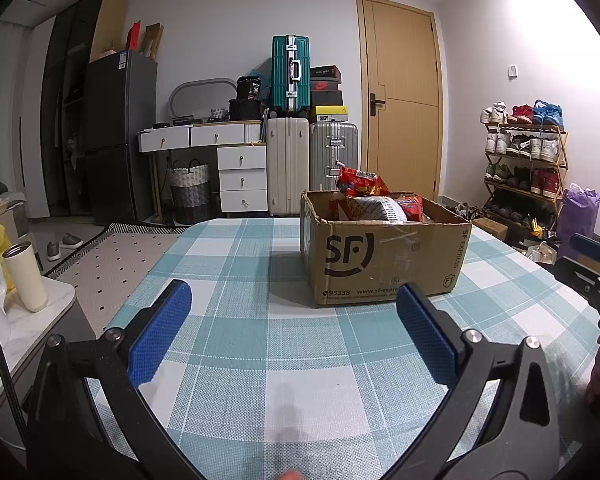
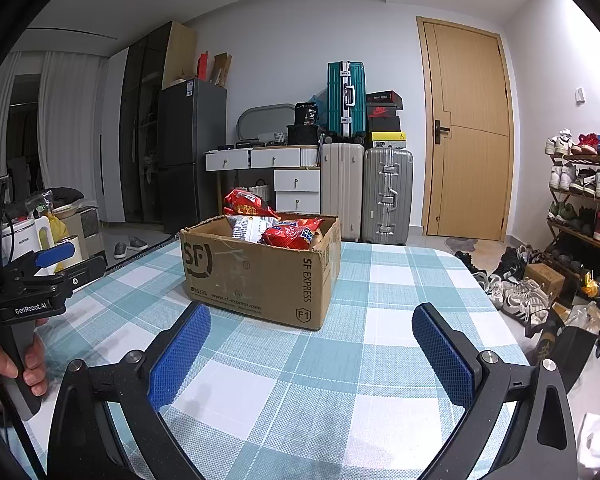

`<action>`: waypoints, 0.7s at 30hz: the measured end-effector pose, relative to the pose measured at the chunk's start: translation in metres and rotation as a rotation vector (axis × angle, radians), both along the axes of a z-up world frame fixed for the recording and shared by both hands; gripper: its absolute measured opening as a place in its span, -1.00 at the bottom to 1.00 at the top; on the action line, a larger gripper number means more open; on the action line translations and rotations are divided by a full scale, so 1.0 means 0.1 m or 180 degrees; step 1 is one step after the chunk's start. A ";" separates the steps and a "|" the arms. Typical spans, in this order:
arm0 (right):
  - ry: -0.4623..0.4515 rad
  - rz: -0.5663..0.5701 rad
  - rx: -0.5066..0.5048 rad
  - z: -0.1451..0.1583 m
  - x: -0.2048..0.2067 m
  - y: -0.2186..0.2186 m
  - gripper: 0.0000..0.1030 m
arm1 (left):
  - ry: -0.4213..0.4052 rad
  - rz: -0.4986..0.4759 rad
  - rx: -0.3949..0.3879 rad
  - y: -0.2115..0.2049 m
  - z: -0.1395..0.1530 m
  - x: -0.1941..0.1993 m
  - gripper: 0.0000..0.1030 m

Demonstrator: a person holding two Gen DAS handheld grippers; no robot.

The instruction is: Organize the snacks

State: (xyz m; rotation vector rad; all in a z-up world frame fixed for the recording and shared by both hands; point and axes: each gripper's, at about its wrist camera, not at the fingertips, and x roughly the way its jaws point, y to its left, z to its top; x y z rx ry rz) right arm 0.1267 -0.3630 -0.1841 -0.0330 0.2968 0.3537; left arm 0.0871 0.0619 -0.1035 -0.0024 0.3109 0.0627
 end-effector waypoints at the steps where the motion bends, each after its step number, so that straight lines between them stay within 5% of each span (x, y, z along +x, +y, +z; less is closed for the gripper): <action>1: -0.0001 0.0000 0.0000 0.00 0.00 0.00 0.99 | 0.0001 0.0003 0.0000 0.00 -0.01 0.02 0.98; 21: -0.0001 0.0001 -0.0001 0.00 0.00 0.00 0.99 | -0.0006 0.0059 -0.0002 0.01 -0.02 0.02 0.98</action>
